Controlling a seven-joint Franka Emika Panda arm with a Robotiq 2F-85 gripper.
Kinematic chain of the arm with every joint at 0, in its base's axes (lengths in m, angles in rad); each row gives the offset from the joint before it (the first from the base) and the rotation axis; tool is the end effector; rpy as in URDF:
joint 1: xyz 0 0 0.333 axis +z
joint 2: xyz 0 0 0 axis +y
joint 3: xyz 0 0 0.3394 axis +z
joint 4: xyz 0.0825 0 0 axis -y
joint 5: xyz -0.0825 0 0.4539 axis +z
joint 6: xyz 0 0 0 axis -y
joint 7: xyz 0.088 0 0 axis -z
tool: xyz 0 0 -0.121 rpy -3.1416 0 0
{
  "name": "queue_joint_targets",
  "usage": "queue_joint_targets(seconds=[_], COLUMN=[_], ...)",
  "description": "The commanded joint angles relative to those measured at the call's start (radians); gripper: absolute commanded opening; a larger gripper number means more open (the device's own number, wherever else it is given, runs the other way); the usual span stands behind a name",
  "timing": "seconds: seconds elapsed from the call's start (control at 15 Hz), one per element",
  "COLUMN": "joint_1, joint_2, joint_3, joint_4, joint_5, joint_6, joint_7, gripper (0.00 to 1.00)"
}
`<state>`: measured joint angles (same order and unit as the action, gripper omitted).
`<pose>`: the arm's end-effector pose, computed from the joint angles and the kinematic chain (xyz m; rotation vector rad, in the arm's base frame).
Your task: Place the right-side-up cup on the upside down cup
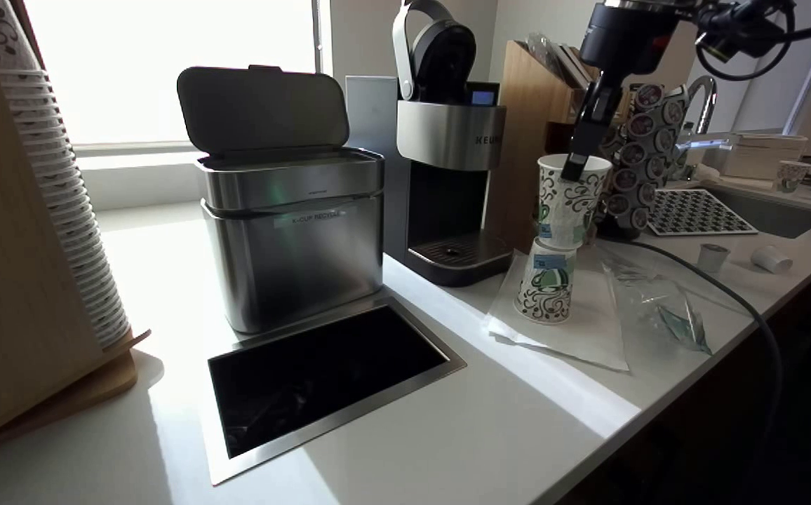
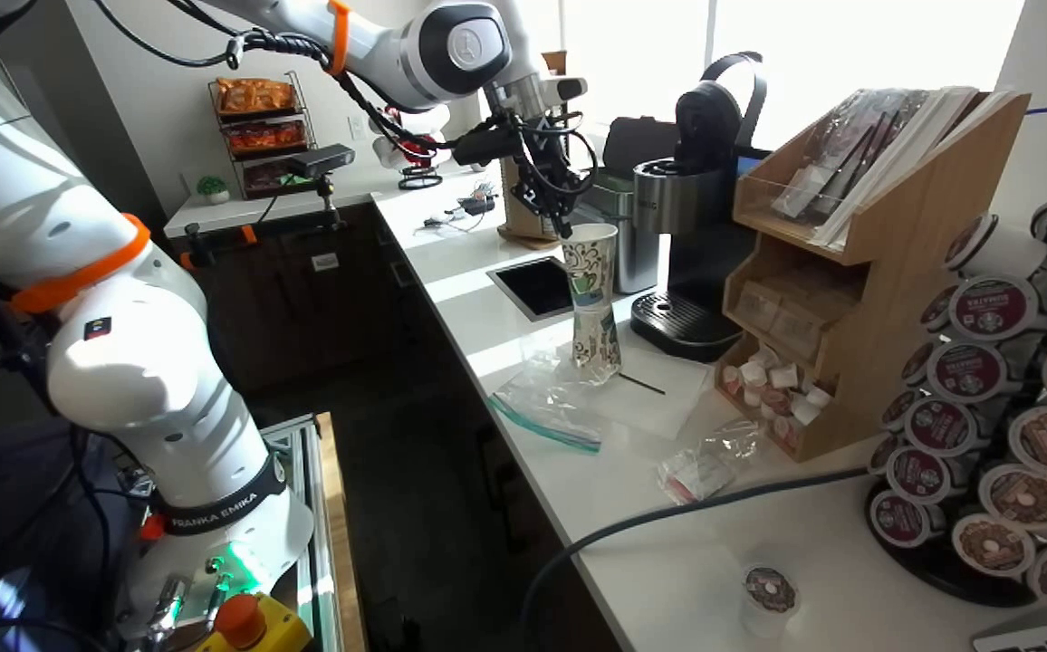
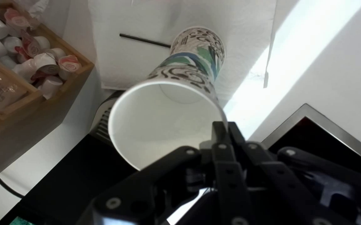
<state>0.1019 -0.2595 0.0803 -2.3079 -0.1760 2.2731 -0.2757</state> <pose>0.5387 0.0939 0.4486 2.8342 0.8094 0.3174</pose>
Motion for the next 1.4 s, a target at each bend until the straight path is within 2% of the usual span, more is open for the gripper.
queue_joint_targets(seconds=[0.0, 1.33], joint_1=[0.004, 0.008], joint_2=[0.003, 0.013], joint_3=[0.002, -0.004], joint_4=[0.006, 0.012], joint_5=[0.002, 0.036], joint_6=[-0.026, -0.012], joint_7=[0.013, 0.003], gripper=[0.01, 0.01])
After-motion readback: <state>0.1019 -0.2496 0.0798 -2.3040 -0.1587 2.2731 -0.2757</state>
